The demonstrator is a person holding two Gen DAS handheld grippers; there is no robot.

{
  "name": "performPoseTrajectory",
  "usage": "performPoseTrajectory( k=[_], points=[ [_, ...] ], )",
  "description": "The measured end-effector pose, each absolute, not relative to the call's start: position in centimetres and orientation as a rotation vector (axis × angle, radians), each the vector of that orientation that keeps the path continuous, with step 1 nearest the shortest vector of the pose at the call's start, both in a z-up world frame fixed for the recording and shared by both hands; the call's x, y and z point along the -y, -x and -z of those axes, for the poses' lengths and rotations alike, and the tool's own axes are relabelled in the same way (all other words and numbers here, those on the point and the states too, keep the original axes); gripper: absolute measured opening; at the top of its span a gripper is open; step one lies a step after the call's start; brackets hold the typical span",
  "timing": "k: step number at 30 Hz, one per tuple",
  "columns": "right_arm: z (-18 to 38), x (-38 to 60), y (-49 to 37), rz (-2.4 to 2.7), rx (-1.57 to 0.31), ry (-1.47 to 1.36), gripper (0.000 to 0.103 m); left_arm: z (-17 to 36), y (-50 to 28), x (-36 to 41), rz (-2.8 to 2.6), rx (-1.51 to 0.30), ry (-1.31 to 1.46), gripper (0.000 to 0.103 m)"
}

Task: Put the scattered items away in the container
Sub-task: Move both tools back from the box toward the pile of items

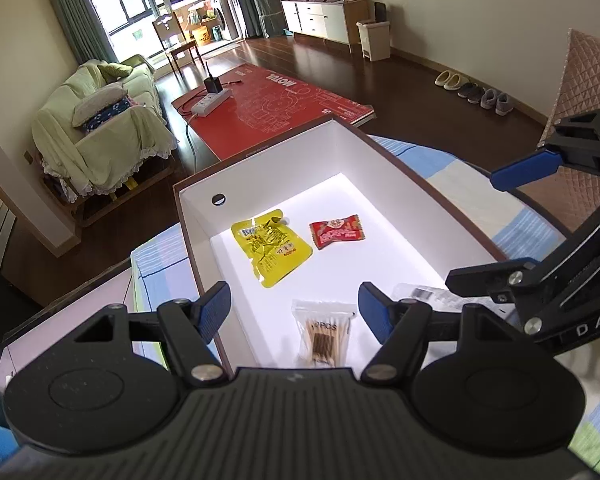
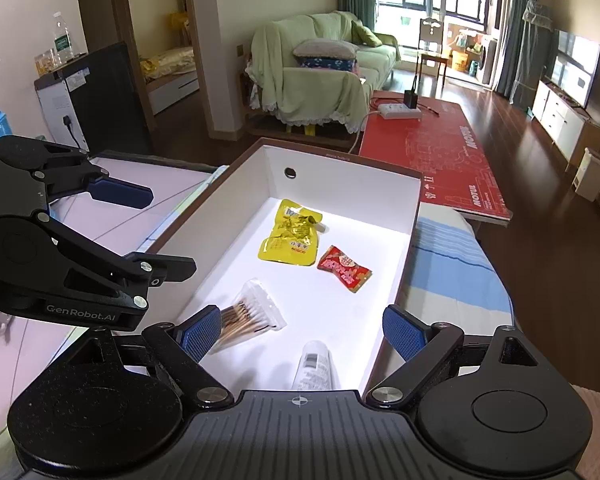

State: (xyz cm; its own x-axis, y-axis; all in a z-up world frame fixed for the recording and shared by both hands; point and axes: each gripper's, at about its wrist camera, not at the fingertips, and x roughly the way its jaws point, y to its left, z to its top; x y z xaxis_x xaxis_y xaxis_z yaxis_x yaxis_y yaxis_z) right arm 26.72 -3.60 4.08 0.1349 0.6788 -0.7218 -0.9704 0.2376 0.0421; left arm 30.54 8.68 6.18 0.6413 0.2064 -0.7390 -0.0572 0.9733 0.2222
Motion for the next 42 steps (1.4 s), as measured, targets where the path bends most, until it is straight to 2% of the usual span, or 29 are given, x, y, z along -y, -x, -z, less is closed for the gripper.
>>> performPoseTrajectory(
  k=[9,11,12,28,42],
  points=[
    [-5.1,7.2,-25.2,-1.249,-0.701,0.456,0.09,-7.2,-27.4,-7.5,-0.156,-0.837,-0.17,0.068],
    [-5.2,8.0,-24.9,-1.243,-0.703,0.442,0.09,-7.3,-26.6,-7.3,-0.161,-0.833,-0.169,0.078],
    [-5.3,8.5,-24.7,-1.24,-0.704,0.435,0.09,-7.4,-26.2,-7.1,-0.163,-0.831,-0.17,0.078],
    [-6.3,15.9,-23.1,-1.2,-0.711,0.282,0.09,-6.8,-19.7,-5.7,-0.156,-0.816,-0.117,0.081],
    [-2.8,20.1,-22.8,-1.197,-0.795,0.247,0.09,-3.9,-16.3,-5.3,-0.127,-0.88,-0.068,0.082]
  ],
)
